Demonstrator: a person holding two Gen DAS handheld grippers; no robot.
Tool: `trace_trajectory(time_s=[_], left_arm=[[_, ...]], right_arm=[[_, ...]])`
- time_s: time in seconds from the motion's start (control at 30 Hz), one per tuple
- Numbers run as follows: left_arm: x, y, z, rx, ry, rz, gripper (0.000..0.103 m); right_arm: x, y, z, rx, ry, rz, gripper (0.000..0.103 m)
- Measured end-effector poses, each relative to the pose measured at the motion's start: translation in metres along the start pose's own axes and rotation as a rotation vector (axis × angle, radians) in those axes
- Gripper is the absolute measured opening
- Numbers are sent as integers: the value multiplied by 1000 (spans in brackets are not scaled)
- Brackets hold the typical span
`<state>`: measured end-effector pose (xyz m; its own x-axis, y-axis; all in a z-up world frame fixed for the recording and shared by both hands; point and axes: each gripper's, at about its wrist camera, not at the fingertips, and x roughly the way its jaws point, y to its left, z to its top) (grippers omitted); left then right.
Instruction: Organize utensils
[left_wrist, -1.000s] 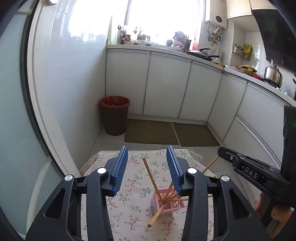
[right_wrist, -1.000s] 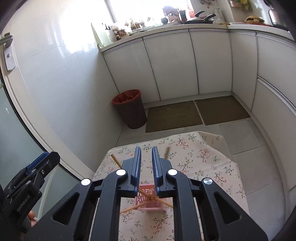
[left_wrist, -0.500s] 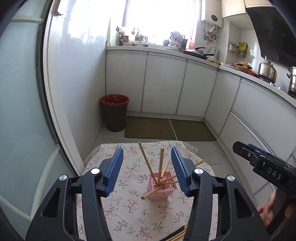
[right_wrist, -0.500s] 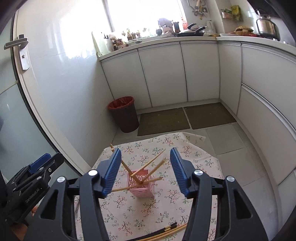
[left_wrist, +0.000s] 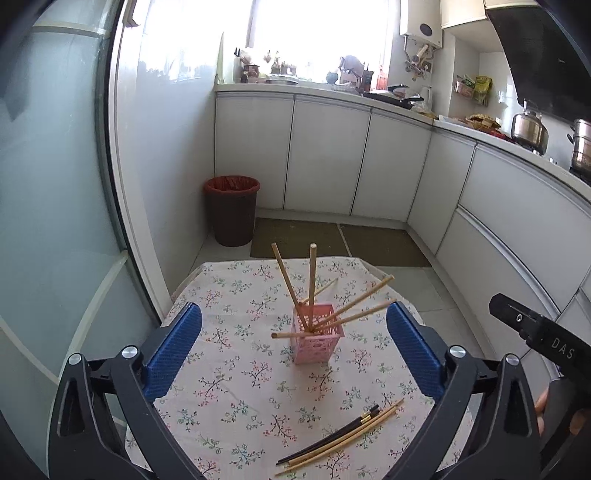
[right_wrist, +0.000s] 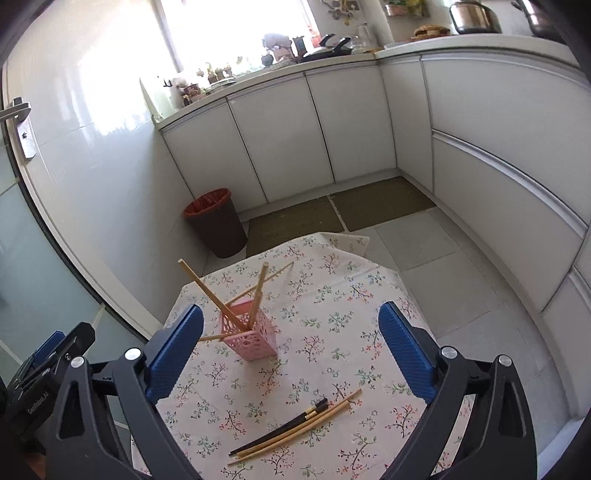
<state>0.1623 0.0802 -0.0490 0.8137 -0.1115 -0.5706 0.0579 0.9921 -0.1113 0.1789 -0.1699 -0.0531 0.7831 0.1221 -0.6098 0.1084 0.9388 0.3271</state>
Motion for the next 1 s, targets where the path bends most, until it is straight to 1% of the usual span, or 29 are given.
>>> trace_trajectory(time_s=[0.17,0.27,0.4,0.5,0.57,0.63,0.67,0.7,0.73,0.8,0.83,0.87,0.9,0.93,0.97,1.0], left_arm=[[17,-12,-34,71,106,-18,96],[38,-20,-56,105,197,-40,96],[67,-30,-87,140,322,-68,96],[87,-39,-107,176,419,-93,96],[95,-45,-116,197,452,-98,96],[101,-50,-122,214,471,-115,96],[102,-52,-124,215,474,-133,96],[102,-52,-126,210,470,-152,96],[100,-52,-127,199,464,-184,96],[100,-50,-132,164,467,-282,96],[98,-48,-137,143,467,-338,96],[98,-47,-141,130,468,-382,96],[97,-44,-146,117,477,-432,96],[95,-43,-152,112,488,-476,96],[92,-44,-155,119,492,-502,96],[88,-46,-158,144,488,-528,96]], right_arm=[[14,-49,-39,111,113,-35,94],[29,-86,-71,194,206,-68,94],[49,-133,-112,335,334,-100,94],[59,-156,-131,396,385,-116,94],[63,-168,-138,425,400,-130,94],[66,-178,-140,462,417,-124,94],[73,-181,-138,496,436,-101,94],[85,-183,-133,539,462,-41,94],[98,-182,-125,580,491,39,94],[137,-179,-104,676,533,224,94],[155,-174,-92,694,547,293,94],[178,-167,-79,706,570,379,94],[207,-158,-68,728,603,489,94],[231,-151,-60,757,629,559,94],[255,-142,-54,791,652,601,94],[280,-134,-48,815,663,620,94]])
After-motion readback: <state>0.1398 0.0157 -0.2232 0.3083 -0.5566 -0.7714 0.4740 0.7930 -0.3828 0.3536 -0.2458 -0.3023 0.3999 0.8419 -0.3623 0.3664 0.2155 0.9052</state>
